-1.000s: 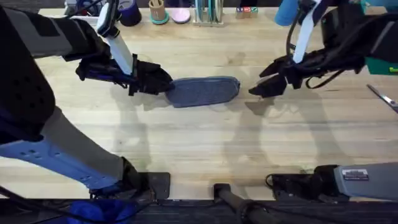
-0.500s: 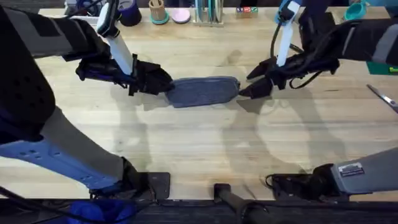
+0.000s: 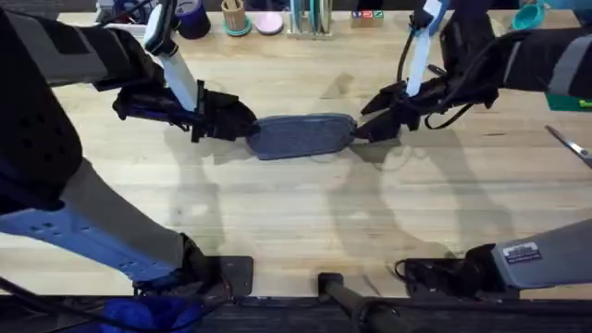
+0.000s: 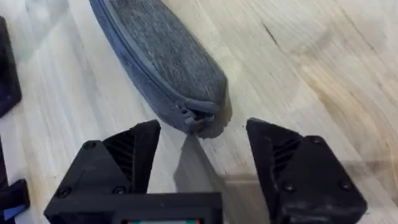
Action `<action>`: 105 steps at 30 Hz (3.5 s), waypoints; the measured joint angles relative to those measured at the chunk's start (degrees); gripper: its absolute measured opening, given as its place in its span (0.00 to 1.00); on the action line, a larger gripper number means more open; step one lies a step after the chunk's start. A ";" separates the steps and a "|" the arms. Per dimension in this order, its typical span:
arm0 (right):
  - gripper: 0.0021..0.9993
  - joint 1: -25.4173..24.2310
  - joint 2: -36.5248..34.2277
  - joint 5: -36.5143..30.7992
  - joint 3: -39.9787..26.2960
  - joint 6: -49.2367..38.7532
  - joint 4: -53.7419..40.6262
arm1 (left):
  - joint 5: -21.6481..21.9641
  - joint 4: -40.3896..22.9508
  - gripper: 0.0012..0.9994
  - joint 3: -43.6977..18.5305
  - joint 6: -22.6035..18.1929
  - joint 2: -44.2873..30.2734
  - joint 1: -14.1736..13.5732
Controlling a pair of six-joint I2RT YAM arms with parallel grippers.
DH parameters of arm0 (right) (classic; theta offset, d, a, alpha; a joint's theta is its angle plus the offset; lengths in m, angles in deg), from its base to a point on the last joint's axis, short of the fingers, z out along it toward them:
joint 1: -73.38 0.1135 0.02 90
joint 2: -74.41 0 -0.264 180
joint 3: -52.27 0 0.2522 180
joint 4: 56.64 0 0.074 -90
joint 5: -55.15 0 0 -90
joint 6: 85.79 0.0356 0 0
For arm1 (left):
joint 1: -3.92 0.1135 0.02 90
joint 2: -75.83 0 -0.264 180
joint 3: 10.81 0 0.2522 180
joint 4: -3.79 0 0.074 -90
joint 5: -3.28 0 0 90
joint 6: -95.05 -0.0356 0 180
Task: Unzip the bag, pick up the pens from the table one at a time and place them inside, then zip the bag closed.
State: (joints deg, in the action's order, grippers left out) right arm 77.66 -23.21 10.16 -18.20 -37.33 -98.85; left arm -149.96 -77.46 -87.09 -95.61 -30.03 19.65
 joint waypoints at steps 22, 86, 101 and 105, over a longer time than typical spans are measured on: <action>0.75 1.98 -3.08 1.37 0.00 1.09 2.25 | 0.00 0.01 0.04 0.00 0.00 0.00 0.00; 0.03 3.50 -3.26 6.82 -12.02 4.09 -12.09 | -0.04 0.22 0.04 0.00 0.00 0.00 0.00; 0.03 9.22 -3.25 6.24 -14.70 5.35 -12.22 | -0.02 0.20 0.04 0.00 -0.01 0.00 0.00; 0.03 10.52 -3.25 6.23 -14.84 5.35 -11.87 | 0.00 0.17 0.04 0.00 0.00 0.00 0.00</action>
State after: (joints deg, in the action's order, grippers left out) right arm 88.18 -26.46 16.39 -33.04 -31.97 -110.72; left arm -149.96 -77.28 -87.09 -95.61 -30.03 19.65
